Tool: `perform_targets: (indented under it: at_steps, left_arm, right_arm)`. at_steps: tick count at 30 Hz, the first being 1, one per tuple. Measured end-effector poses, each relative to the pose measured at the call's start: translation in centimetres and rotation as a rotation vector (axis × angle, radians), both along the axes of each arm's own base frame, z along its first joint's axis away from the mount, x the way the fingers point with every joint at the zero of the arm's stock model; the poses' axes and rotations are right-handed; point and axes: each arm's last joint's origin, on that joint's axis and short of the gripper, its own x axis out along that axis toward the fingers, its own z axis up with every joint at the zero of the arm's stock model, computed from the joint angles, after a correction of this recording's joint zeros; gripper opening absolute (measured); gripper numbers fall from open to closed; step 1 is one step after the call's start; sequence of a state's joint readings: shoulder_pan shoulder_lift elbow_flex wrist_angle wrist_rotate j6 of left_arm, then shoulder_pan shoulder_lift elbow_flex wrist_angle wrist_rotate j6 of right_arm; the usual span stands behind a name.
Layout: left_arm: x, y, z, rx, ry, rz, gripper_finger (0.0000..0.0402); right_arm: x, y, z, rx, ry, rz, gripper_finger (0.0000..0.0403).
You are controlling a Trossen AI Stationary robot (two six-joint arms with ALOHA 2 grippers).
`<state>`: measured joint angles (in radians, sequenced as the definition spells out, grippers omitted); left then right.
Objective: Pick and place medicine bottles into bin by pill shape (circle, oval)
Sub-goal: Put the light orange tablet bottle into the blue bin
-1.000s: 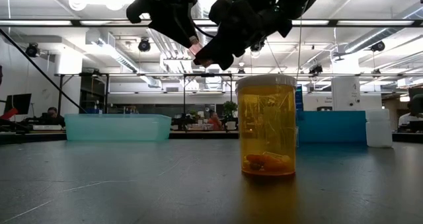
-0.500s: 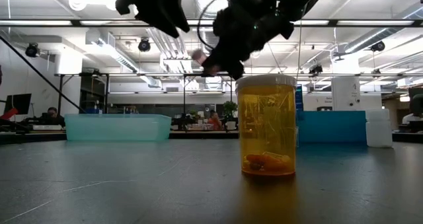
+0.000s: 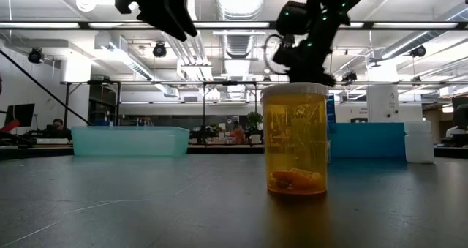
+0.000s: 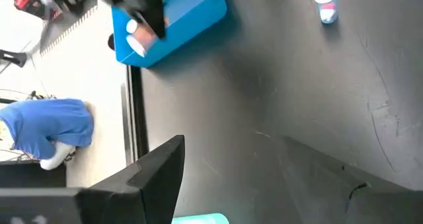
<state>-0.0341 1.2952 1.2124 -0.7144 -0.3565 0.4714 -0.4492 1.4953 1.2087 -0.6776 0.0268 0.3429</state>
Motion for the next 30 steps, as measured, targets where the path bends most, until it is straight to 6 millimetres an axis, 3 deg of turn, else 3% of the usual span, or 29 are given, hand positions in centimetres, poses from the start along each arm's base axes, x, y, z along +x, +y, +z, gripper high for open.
perform_targets:
  at_steps: [7, 12, 20, 30]
  left_arm:
    - [-0.9, 0.2, -0.7, 0.033, -0.035, 0.071, 0.0228]
    - [-1.4, 0.3, -0.5, 0.024, -0.068, 0.113, 0.0228]
    - [-2.5, 0.4, -1.5, 0.002, -0.076, 0.176, 0.0228]
    - [-3.3, 0.5, -2.4, 0.002, -0.092, 0.209, 0.0228]
  right_arm:
    - [-4.7, -0.4, 2.0, -0.08, 0.2, -0.275, 0.01]
    - [-6.5, -1.0, 1.7, -0.052, 0.28, -0.373, 0.01]
    - [-7.5, -2.4, -1.9, 0.047, 0.395, -0.451, 0.01]
    - [-6.7, -3.5, -6.4, 0.11, 0.5, -0.496, 0.01]
